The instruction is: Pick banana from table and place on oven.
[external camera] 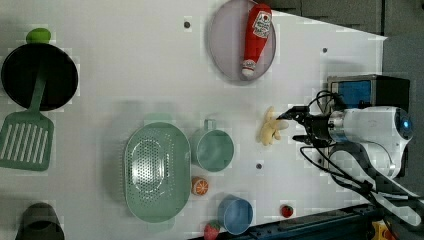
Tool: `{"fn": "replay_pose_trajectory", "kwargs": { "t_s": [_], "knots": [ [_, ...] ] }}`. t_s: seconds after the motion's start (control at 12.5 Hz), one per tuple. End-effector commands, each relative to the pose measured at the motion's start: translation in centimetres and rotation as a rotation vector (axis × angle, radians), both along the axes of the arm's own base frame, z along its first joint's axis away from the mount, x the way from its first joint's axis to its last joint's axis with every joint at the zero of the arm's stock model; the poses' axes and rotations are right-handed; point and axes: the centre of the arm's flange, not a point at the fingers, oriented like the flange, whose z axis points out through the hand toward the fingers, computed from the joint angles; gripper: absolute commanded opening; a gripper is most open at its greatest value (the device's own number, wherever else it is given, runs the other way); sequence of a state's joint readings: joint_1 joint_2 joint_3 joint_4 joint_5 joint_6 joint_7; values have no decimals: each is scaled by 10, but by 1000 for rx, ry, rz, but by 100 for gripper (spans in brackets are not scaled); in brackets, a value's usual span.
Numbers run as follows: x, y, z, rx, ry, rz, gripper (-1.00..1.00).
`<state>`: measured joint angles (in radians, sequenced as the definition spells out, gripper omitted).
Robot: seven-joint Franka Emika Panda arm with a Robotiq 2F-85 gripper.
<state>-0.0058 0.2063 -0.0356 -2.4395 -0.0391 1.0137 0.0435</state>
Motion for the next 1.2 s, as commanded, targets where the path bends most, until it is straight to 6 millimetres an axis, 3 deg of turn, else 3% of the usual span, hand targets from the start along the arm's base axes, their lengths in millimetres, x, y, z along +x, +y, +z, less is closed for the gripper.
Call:
{"fn": "replay_pose_trajectory", "kwargs": {
  "t_s": [0.08,0.4,0.48,0.96,1.2],
  "knots": [
    [0,-9,-11,-4,-37,-19,100],
    [-9,-9,-50,-5,-36,-18,100],
    [-9,-9,-55,-5,-48,-17,92],
    [-5,-7,-55,-4,-87,-13,-47],
    [2,-5,-33,-3,-127,-10,-47]
  ]
}}
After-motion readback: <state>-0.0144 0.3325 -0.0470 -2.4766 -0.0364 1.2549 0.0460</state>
